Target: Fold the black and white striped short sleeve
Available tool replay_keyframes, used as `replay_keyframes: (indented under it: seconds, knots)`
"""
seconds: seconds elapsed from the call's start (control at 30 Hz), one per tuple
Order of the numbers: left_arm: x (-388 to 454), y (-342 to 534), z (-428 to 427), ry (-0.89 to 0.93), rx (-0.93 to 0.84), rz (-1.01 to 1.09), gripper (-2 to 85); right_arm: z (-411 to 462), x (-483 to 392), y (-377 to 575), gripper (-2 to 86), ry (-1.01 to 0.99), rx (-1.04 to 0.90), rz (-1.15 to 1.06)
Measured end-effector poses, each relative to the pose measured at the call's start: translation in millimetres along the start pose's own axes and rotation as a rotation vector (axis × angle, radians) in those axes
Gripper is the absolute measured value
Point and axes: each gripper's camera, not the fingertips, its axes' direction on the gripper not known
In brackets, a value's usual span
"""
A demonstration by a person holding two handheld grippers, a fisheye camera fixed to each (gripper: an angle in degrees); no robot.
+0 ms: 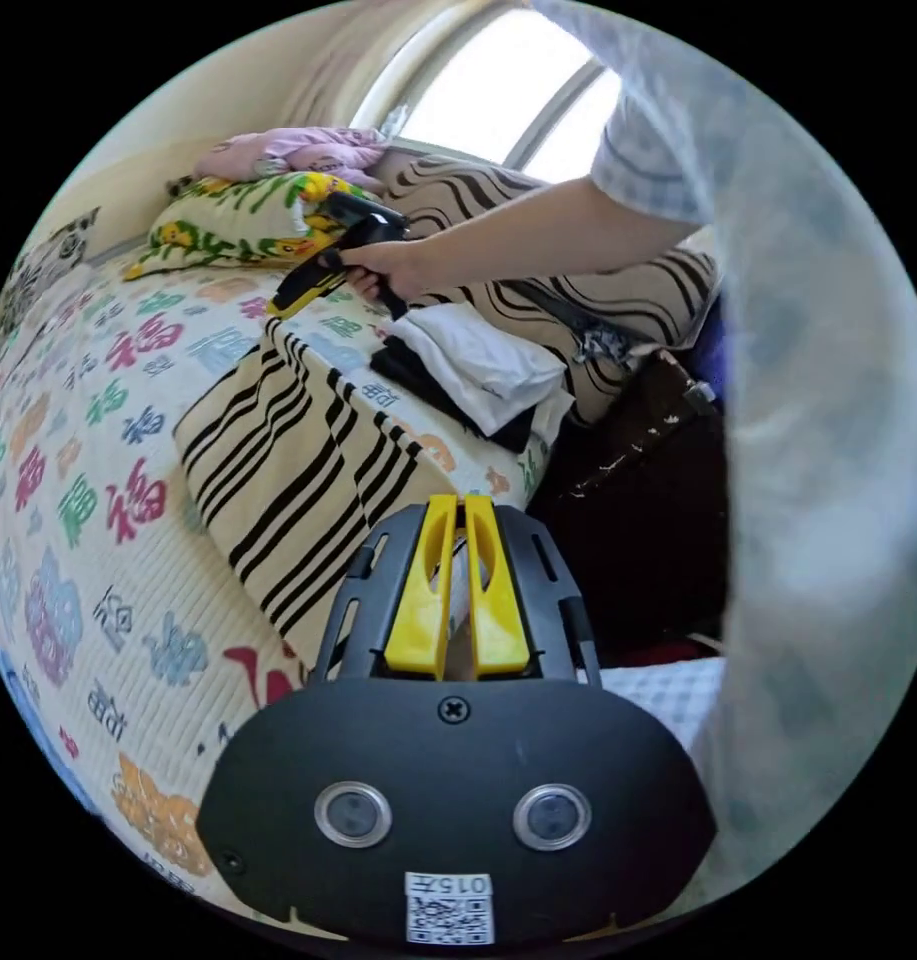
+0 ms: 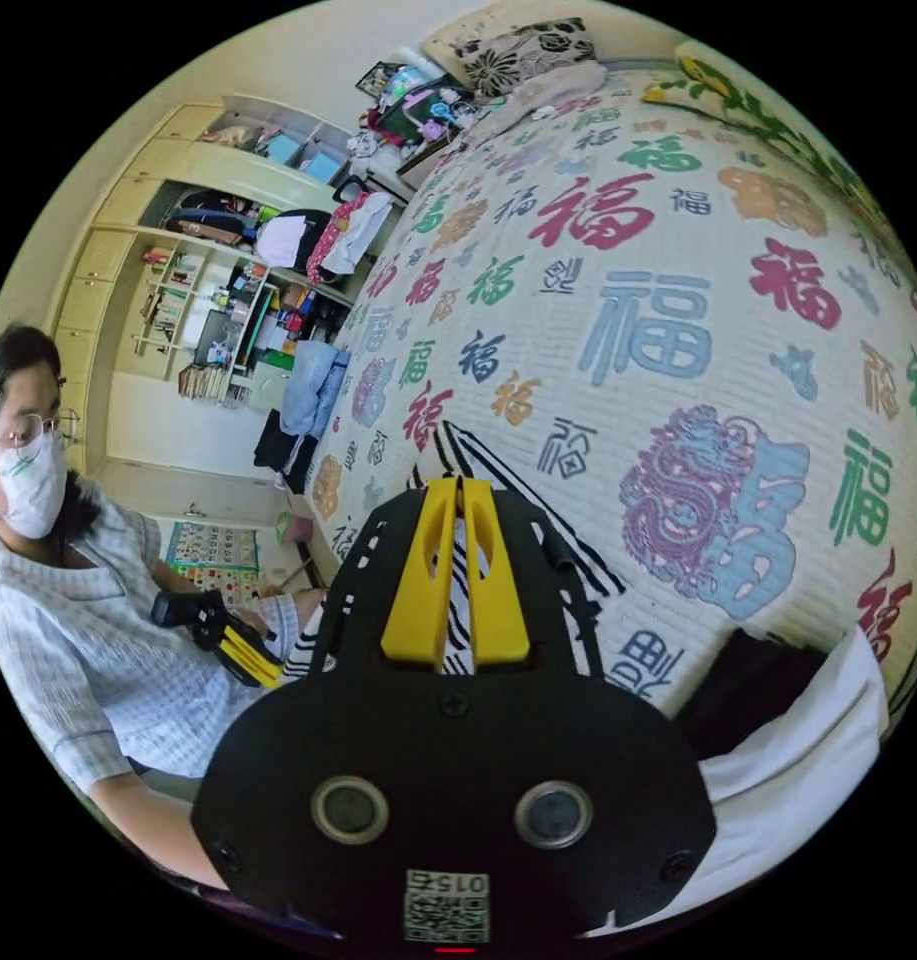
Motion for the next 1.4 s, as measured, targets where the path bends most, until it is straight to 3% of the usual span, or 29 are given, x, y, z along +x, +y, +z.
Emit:
replay_keyframes:
  seconds: [0.3, 0.43, 0.6, 0.8, 0.9, 0.97, 1.17, 1.4]
  knots:
    - [41, -72, 115, 0.031, -0.222, -0.004, 0.4, -19, 91, 72, 2.8, 0.035, 0.008, 0.055]
    - [49, -95, 154, 0.074, -0.386, 0.011, 3.4, -35, 110, 94, 5.5, 0.174, -0.034, 0.138]
    - [49, -136, 133, 0.224, -0.378, 0.06, 4.9, -59, 99, 120, 6.4, 0.369, -0.05, 0.109]
    - [41, -177, 114, 0.185, -0.362, -0.01, 4.0, -41, 80, 136, 4.9, 0.273, -0.052, 0.012]
    - [59, -188, 129, 0.279, -0.475, 0.021, 3.4, -21, 99, 143, 2.8, 0.32, -0.113, 0.087]
    - [73, -192, 130, 0.294, -0.513, 0.048, 3.0, -28, 114, 155, 2.9, 0.25, -0.057, 0.169]
    - [65, -209, 88, 0.112, -0.408, -0.013, 1.7, -58, 100, 209, 1.2, 0.117, 0.058, 0.165]
    - [-11, -193, 74, -0.121, -0.608, -0.136, -0.1, 0, 69, 260, 1.7, 0.079, -0.286, 0.086]
